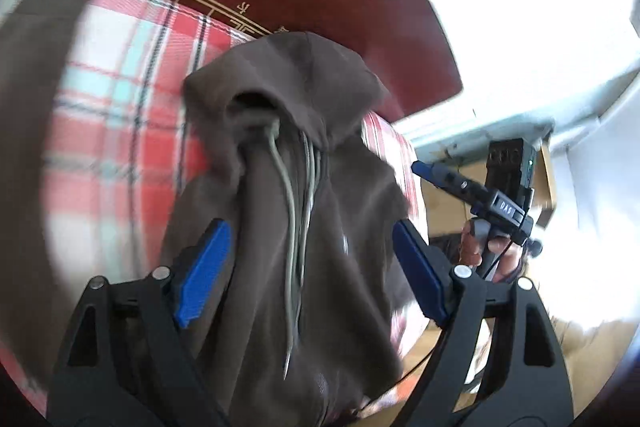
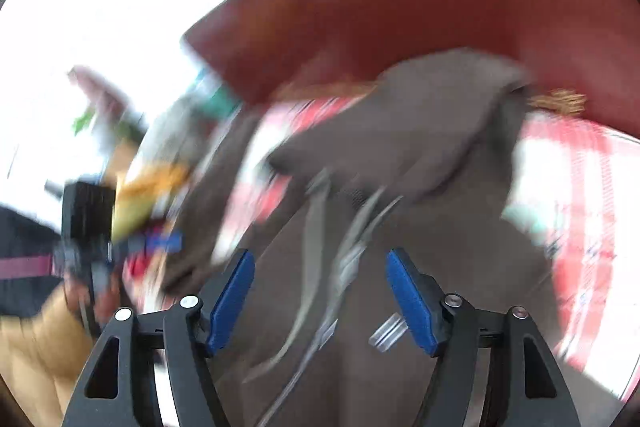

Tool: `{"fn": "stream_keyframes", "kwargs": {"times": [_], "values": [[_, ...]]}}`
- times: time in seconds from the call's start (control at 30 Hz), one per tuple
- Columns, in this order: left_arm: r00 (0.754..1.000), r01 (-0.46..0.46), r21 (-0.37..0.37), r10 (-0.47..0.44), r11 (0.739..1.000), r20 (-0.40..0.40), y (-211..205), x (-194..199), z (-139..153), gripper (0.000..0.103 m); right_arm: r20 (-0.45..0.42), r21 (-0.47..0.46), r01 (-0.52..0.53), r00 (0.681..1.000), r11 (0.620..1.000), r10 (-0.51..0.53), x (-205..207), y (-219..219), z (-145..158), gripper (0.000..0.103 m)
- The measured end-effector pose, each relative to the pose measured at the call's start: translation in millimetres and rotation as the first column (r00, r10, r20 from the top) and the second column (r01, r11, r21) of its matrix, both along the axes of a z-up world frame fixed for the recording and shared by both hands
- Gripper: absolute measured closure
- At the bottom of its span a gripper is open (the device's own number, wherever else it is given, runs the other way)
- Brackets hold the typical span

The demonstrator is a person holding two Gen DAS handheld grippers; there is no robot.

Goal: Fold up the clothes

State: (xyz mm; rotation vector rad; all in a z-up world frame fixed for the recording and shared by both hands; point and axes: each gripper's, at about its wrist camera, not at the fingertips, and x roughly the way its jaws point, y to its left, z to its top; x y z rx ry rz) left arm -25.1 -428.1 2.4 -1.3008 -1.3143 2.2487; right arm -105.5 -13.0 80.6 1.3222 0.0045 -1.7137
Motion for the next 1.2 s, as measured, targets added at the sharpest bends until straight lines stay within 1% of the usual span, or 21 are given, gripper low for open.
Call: {"fn": "stream_keyframes", "kwargs": {"times": [0.07,0.13,0.17,0.27,0.3,0.33,0.37,0.4,0.43,0.5,0.57,0.6,0.67,0.73,0.77,0.83,0.97,1.03,1.1,1.17,1.2], "values": [[0.999,-0.031,0.059,0.029,0.998,0.034,-3.4,-35.1,-19.7,0.019,0.055,-0.022,0.093,0.994,0.995,-0.091,-46.5,-7.4,-12.3,0.029],[0.997,-0.057,0.092,0.052,0.994,0.062,-4.0,-61.0,-34.9,0.019,0.140,-0.035,0.147,0.980,0.989,-0.140,-83.8,-15.3,-34.0,0.029],[0.995,-0.073,0.098,0.066,0.992,0.081,-4.6,-73.7,-42.4,0.019,0.173,-0.041,0.166,0.972,0.985,-0.157,-97.3,-21.4,-43.4,0.029],[0.988,-0.126,0.178,0.108,0.976,0.109,-5.4,-99.9,-60.8,0.019,0.241,-0.055,0.178,0.957,0.982,-0.160,-125.3,-39.7,-68.2,0.029],[0.986,-0.140,0.213,0.117,0.967,0.118,-5.9,-107.5,-66.7,0.019,0.263,-0.059,0.181,0.952,0.982,-0.159,-134.5,-45.7,-76.5,0.034],[0.984,-0.154,0.213,0.130,0.965,0.123,-6.6,-113.1,-68.3,0.021,0.285,-0.064,0.184,0.945,0.981,-0.158,-143.8,-51.6,-84.7,0.043],[0.984,-0.158,0.210,0.136,0.965,0.114,-8.3,-117.8,-65.0,0.027,0.301,-0.069,0.182,0.941,0.981,-0.153,-150.8,-56.6,-90.3,0.073],[0.985,-0.160,0.207,0.141,0.965,0.102,-10.1,-122.4,-60.8,0.031,0.304,-0.085,0.178,0.942,0.980,-0.144,-153.9,-59.4,-89.4,0.091],[0.985,-0.161,0.205,0.146,0.965,0.090,-11.9,-127.0,-56.7,0.037,0.299,-0.109,0.173,0.945,0.979,-0.134,-155.5,-61.3,-85.5,0.092],[0.984,-0.177,0.213,0.174,0.961,0.030,-20.7,-132.3,-36.6,0.037,0.282,-0.177,0.161,0.954,0.971,-0.107,-158.2,-62.7,-69.9,0.093],[0.979,-0.184,0.229,0.198,0.956,-0.041,-29.2,-133.1,-10.2,0.037,0.253,-0.287,0.147,0.965,0.946,-0.074,-159.6,-56.8,-37.3,0.093],[0.976,-0.170,0.234,0.196,0.957,-0.093,-30.9,-130.6,5.9,0.037,0.249,-0.336,0.148,0.966,0.930,-0.064,-160.4,-52.0,-22.0,0.093],[0.965,-0.131,0.190,0.169,0.973,-0.198,-28.9,-119.2,38.8,0.037,0.233,-0.423,0.141,0.972,0.895,-0.044,-161.2,-41.6,7.4,0.093],[0.955,-0.083,0.191,0.133,0.978,-0.265,-23.2,-103.2,56.6,0.035,0.201,-0.489,0.115,0.979,0.864,-0.017,-160.2,-29.7,34.4,0.093],[0.952,-0.044,0.201,0.103,0.979,-0.290,-18.4,-92.8,60.4,0.030,0.195,-0.508,0.103,0.981,0.855,-0.003,-159.3,-25.1,42.9,0.093],[0.954,-0.003,0.198,0.062,0.980,-0.294,-7.9,-74.7,57.5,0.021,0.199,-0.523,0.085,0.980,0.848,0.024,-155.3,-18.4,52.6,0.093],[0.974,0.087,0.240,-0.032,0.967,-0.225,30.7,-43.5,23.4,0.020,0.202,-0.536,0.052,0.977,0.843,0.068,-143.1,-12.4,64.2,0.093],[0.980,0.106,0.266,-0.055,0.958,-0.192,50.9,-38.8,6.5,0.020,0.190,-0.544,0.026,0.977,0.839,0.094,-139.4,-13.4,67.8,0.093],[0.985,0.092,0.337,-0.035,0.937,-0.169,66.2,-38.5,-15.2,0.020,0.179,-0.552,-0.001,0.977,0.834,0.119,-135.7,-14.4,71.5,0.093],[0.986,0.050,0.391,0.017,0.919,-0.164,68.2,-36.8,-29.8,0.020,0.170,-0.554,-0.031,0.974,0.832,0.149,-128.2,-13.9,71.4,0.093],[0.985,0.033,0.408,0.040,0.912,-0.170,67.0,-35.3,-34.2,0.020,0.167,-0.533,-0.048,0.973,0.845,0.160,-116.7,-10.0,64.8,0.093]]}}
